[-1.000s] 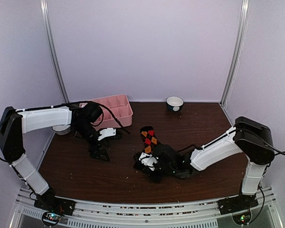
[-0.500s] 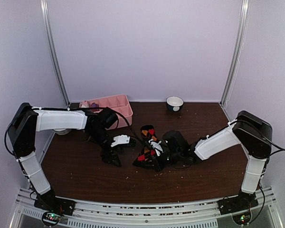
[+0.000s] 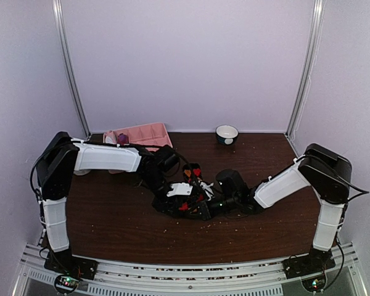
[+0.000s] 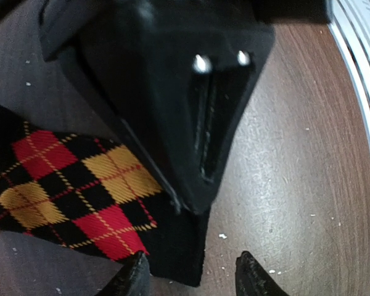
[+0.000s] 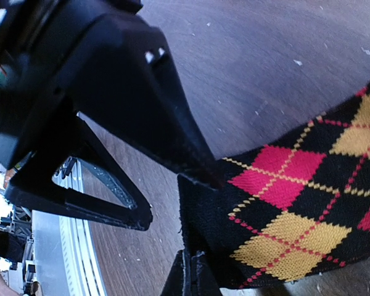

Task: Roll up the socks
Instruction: Roll the sock at the center of the board.

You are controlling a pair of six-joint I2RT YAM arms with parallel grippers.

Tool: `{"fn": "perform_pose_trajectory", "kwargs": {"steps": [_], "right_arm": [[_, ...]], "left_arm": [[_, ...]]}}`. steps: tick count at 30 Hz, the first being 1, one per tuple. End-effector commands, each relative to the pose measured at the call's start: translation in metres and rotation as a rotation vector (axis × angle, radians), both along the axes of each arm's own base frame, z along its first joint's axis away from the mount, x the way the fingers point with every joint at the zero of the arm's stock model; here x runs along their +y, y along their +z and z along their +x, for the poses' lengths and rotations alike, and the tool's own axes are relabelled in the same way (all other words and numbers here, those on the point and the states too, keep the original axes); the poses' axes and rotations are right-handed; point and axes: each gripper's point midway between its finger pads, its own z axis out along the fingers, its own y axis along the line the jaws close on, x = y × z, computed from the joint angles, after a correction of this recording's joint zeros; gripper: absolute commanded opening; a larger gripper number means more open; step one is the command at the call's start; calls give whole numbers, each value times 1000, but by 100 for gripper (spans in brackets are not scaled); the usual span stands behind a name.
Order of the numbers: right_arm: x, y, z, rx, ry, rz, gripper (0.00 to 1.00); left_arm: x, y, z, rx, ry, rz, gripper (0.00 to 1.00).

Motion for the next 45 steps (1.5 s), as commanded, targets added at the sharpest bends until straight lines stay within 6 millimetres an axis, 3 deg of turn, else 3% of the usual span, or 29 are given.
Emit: {"fn": "perform_pose_trajectory", "kwargs": {"steps": [1, 21, 24, 28, 33, 39, 40, 43, 45], "right_arm": [[-7, -8, -1, 44, -23, 16, 0], [-5, 11, 10, 143, -130, 237, 0], [-6, 10, 9, 152, -132, 239, 0], [-9, 4, 9, 151, -135, 210, 0], [-13, -8, 9, 145, -147, 153, 0], [-20, -22, 8, 125, -155, 76, 0], [-21, -21, 8, 115, -157, 71, 1], [-26, -18, 9, 64, -160, 44, 22], [-30, -13, 9, 19, -157, 22, 30]], "left_arm": [[-1, -3, -6, 6, -43, 13, 49], [4, -30, 0, -28, -11, 74, 52], [1, -30, 4, -40, 3, 72, 46], [0, -33, 8, -43, 9, 82, 28], [1, -37, 5, -18, 0, 105, 12], [5, -37, 3, -5, -7, 122, 9], [5, -37, 3, -3, -6, 123, 8], [6, -37, 0, 9, -16, 123, 4], [6, -37, -3, 23, -22, 126, 2]]}}
